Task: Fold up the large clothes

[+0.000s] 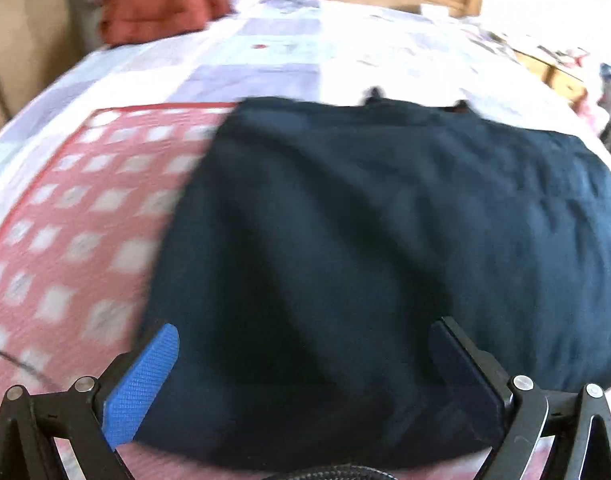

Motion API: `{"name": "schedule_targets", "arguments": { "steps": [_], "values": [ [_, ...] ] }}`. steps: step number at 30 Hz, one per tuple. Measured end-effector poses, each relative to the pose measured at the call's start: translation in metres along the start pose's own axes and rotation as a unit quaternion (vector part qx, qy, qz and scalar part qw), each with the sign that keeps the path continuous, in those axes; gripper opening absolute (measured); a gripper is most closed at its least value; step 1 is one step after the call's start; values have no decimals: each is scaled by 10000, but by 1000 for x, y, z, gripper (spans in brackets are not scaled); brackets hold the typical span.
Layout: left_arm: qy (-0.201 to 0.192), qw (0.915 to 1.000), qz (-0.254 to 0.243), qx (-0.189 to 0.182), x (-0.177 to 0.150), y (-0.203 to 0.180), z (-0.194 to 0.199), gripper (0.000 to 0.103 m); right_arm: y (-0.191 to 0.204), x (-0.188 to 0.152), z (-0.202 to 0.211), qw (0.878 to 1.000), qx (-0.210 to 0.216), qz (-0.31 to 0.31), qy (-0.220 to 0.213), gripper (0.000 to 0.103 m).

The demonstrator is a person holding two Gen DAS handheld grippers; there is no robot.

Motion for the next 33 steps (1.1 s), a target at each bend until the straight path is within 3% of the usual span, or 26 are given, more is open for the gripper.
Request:
{"name": "schedule_targets", "arguments": {
  "steps": [3, 5, 7, 8, 10, 11, 13, 14, 18, 22, 26, 29, 33],
  "values": [
    [496, 9986, -81, 160, 6, -5, -42, 103, 45, 33, -21, 9983, 535, 204, 113, 98],
    [861, 9958, 110, 281, -4, 20, -63, 103, 39, 34, -41, 9978, 503, 180, 398, 98],
    [959, 9925, 707, 266, -17, 61, -59, 103, 5, 26, -49, 9981, 245, -73, 554, 98],
    [950, 9911, 859, 357, -19, 73, -56, 103, -31, 16, -52, 9958, 151, -569, 700, 98],
    [1063, 9849, 1028, 902, -32, 103, -41, 103, -90, -8, -45, 9847, -49, -1486, 910, 98],
    [1141, 9813, 1080, 1110, -39, 116, -28, 102, -123, -25, -37, 9746, -500, -1895, 1082, 98],
    [1060, 9811, 1157, 1136, -50, 126, 6, 102, -158, -46, -11, 9674, -816, -2159, 1046, 98],
    [1007, 9816, 1115, 1179, -52, 124, 28, 102, -163, -54, 10, 9700, -878, -2062, 943, 98],
    [795, 9847, 780, 1341, -56, 77, 125, 102, -119, -61, 74, 9885, -525, -1124, 863, 98],
    [627, 9893, 674, 1129, -61, 17, 221, 103, -44, -61, 155, 9955, 197, -394, 842, 98],
    [754, 9903, 614, 992, -64, -29, 285, 103, 18, -60, 246, 9957, 592, -371, 615, 98],
    [978, 9905, 748, 619, -69, -45, 309, 103, 56, -52, 306, 9939, 614, -767, 492, 98],
    [1130, 9882, 853, 578, -76, -56, 344, 103, 90, -47, 359, 9903, 468, -1105, 693, 98]
  ]
}}
Point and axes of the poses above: each gripper's, at about its wrist camera, not at the fingertips, and z roughly against the way its jaws point, y to its left, x to its top, the point moved 3 cm from there along -z, roughly the way its jaws point, and after that the axes turned 4 degrees about y, right-handed, at the moved point
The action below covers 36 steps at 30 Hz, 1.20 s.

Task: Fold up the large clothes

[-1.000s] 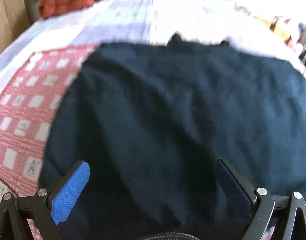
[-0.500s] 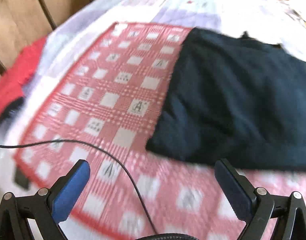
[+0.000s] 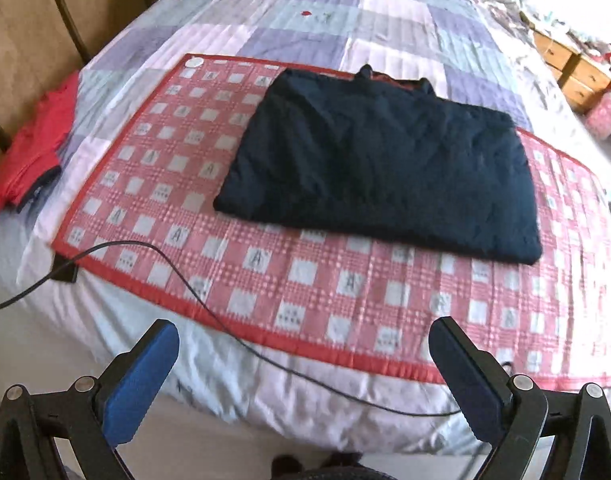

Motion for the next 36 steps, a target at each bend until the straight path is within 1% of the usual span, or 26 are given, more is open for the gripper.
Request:
{"name": "schedule_targets", "arguments": {
  "steps": [4, 7, 10, 13, 15, 17, 21, 29, 36],
  "values": [
    [-6, 10000, -73, 24, -22, -8, 32, 103, 29, -13, 23, 9998, 124, 62, 172, 98],
    [-126, 9997, -229, -23, -35, -17, 53, 103, 40, -28, 40, 9995, 126, 41, 290, 98],
    [-197, 9989, -367, -197, -44, -27, 72, 103, 46, -38, 54, 9995, -33, 226, 223, 98],
    [-380, 9978, -532, -81, -47, -36, 88, 101, 45, -44, 67, 9993, -100, 324, 136, 98],
    [-401, 9976, -537, -163, -47, -38, 92, 101, 40, -44, 72, 9995, -88, 306, 74, 98],
    [-402, 9974, -572, -180, -46, -42, 94, 101, 36, -44, 78, 9996, -49, 265, 29, 98],
    [-396, 9970, -628, -196, -43, -52, 96, 101, 31, -41, 86, 9995, -117, 279, -54, 98],
    [-416, 9964, -714, -190, -31, -69, 95, 101, 20, -34, 88, 9997, -90, 238, -40, 98],
    [-366, 9966, -718, -166, -27, -76, 91, 101, 16, -27, 86, 9997, -97, 203, 7, 98]
  ]
}}
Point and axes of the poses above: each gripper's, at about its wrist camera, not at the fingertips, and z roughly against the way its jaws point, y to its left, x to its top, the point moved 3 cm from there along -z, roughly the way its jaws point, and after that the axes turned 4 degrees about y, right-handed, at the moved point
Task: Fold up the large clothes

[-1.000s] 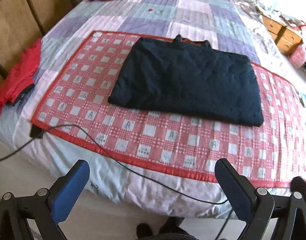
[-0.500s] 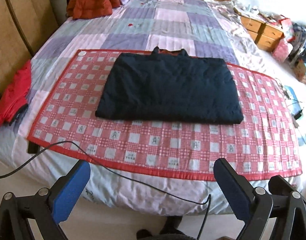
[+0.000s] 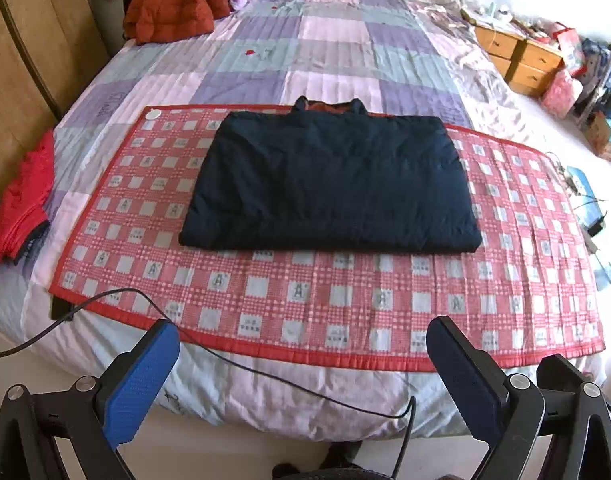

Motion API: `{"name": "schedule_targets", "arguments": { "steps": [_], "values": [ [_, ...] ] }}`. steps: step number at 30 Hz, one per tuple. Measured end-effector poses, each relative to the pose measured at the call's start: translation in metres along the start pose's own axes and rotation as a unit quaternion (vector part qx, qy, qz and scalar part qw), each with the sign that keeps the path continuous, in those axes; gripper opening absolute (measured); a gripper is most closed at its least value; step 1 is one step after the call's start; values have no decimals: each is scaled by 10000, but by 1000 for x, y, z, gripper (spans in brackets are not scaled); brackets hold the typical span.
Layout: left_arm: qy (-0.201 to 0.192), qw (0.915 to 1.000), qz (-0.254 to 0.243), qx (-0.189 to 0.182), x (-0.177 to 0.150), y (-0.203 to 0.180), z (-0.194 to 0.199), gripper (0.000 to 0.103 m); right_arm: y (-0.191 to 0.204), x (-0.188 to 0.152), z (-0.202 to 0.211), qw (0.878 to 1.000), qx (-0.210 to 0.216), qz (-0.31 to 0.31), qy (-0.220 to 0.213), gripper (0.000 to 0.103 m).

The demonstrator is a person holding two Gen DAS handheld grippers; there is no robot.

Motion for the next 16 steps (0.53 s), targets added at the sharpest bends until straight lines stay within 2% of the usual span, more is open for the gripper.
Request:
{"name": "schedule_targets", "arguments": {
  "steps": [16],
  "values": [
    [105, 9999, -71, -82, 10, -10, -16, 101, 0, 7, -9, 9999, 41, -55, 141, 98]
  ]
}}
Point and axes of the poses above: each gripper's, at about its wrist camera, not at the fingertips, and z roughly against the way its jaws point, y to its left, x to its top, the point moved 3 cm from there along -z, roughly the way its jaws point, and after that the axes turned 4 degrees about y, right-handed, at the moved point
